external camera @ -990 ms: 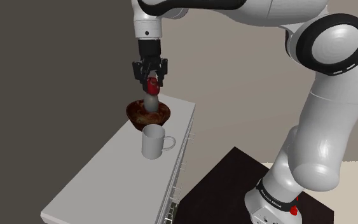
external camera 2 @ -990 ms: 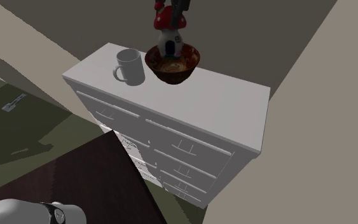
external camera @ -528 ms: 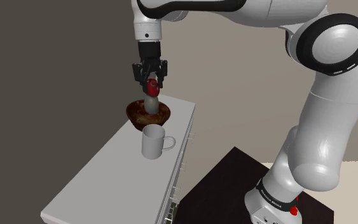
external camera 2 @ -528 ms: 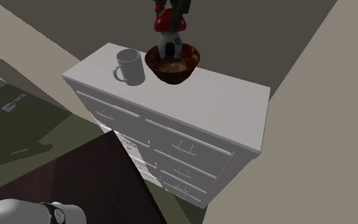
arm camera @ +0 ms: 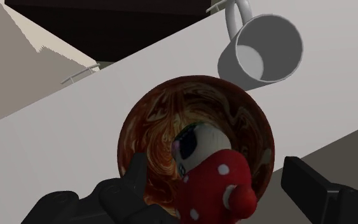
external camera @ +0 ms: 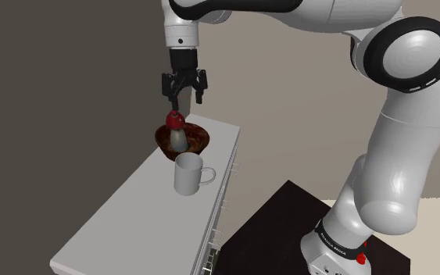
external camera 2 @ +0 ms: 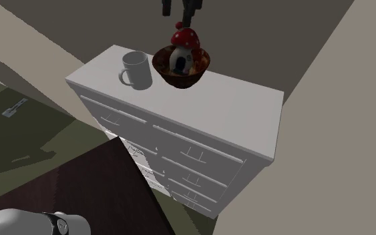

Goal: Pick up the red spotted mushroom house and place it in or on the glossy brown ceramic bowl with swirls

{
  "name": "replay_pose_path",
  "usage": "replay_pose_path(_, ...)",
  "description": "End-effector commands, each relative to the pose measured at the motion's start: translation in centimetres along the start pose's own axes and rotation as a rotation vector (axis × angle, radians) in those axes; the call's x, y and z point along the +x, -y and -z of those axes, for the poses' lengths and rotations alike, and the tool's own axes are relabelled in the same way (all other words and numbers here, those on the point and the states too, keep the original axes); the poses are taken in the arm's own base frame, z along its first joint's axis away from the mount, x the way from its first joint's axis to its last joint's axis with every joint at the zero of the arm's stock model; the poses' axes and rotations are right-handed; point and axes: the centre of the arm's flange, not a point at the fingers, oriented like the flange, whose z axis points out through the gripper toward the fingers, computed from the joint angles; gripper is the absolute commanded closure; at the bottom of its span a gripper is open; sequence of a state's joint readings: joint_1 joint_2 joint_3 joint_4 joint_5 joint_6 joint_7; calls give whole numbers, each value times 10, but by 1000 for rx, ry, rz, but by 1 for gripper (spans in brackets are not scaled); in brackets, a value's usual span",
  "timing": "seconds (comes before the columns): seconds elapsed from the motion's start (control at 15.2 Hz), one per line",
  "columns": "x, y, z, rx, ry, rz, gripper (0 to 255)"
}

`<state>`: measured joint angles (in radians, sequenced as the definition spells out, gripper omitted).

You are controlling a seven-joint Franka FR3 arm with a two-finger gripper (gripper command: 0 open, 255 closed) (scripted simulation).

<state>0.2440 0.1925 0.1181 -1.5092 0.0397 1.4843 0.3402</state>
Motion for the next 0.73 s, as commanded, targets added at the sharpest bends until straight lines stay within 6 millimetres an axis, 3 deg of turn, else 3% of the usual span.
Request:
replay_pose_path(0.0,1,0,21,0,0,0,0)
replay_pose_path(0.13,1,0,45,0,0,0,0)
replay_pose_path(0.66,1,0,45,0,0,0,0)
